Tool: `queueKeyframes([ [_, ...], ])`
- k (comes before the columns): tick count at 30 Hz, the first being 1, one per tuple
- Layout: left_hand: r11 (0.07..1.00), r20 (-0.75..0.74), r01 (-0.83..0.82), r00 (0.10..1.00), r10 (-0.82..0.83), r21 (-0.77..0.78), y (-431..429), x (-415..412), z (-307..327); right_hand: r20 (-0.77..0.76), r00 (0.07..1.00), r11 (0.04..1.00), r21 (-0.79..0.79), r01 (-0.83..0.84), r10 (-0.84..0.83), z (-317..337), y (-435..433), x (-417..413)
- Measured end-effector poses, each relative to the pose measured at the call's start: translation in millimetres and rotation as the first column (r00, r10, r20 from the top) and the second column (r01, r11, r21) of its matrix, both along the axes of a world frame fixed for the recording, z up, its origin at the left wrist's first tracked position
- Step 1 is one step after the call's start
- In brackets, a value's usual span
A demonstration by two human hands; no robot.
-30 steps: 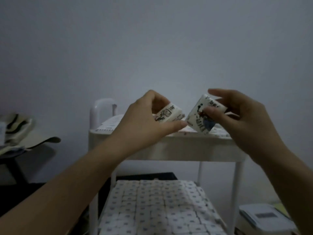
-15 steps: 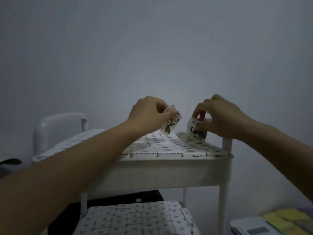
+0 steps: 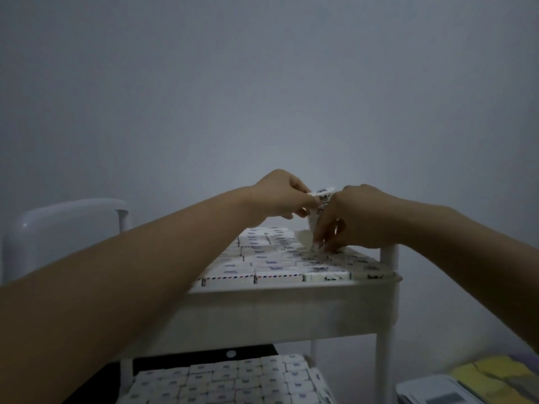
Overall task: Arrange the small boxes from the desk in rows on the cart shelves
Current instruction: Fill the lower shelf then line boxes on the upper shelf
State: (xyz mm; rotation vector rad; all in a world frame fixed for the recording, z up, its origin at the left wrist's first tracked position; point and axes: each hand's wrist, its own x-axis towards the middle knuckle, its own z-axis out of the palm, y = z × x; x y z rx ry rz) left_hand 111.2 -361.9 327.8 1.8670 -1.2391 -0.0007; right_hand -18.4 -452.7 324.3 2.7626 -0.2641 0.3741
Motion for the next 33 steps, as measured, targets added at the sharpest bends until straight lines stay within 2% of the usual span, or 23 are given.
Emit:
queueKeyframes([
  [3, 0.998, -0.018, 0.049, 0.999, -0.048, 0.028, -3.0, 3.3, -9.4, -0.019, 1.0, 1.0, 0.008, 0.011, -0.011, -0.2, 2.4, -1.2],
  [7, 0.993, 0.026, 0.049, 0.998, -0.052, 0.111, -3.2, 7.1, -15.8, -0.005, 1.0, 0.994, 0.104, 0.016, -0.016, 0.6, 1.1, -3.2],
  [13, 0.982, 0.122, 0.025, 0.991, -0.048, 0.188, 2.7, 6.2, -17.8, 0.261, 0.965, 0.989, 0.134, -0.065, 0.028, -6.0, -1.0, -11.5],
  [17, 0.95, 0.152, 0.024, 0.986, -0.074, 0.311, 9.1, 3.6, -18.1, 0.491, 0.862, 0.974, 0.108, -0.199, 0.122, -26.0, 4.3, -25.1],
  [21, 0.927, 0.224, -0.021, 0.972, -0.069, 0.374, 22.1, -8.9, -18.3, 0.711, 0.656, 0.92, 0.033, -0.392, 0.254, -53.0, 27.5, -32.7],
  [23, 0.962, 0.285, -0.021, 0.957, -0.06, 0.273, 40.2, -17.5, -17.0, 0.777, 0.544, 0.878, -0.025, -0.478, 0.318, -65.0, 47.6, -35.8],
  [26, 0.999, 0.379, -0.02, 0.925, 0.035, -0.043, 90.4, -33.0, -26.3, 0.803, 0.464, 0.796, -0.022, -0.604, 0.374, -84.8, 85.1, -40.1],
  [29, 0.942, 0.422, -0.044, 0.886, 0.191, -0.333, 159.7, -49.7, -54.4, 0.792, 0.439, 0.707, 0.013, -0.707, 0.425, -110.7, 123.0, -35.2],
  [31, 0.92, 0.402, -0.068, 0.885, 0.235, -0.387, 207.0, -56.0, -80.9, 0.759, 0.454, 0.654, 0.049, -0.755, 0.467, -135.5, 148.8, -23.4],
  [33, 0.92, 0.37, -0.13, 0.888, 0.274, -0.371, 252.4, -55.0, -115.1, 0.682, 0.516, 0.622, 0.114, -0.775, 0.518, -166.4, 175.1, -7.4],
])
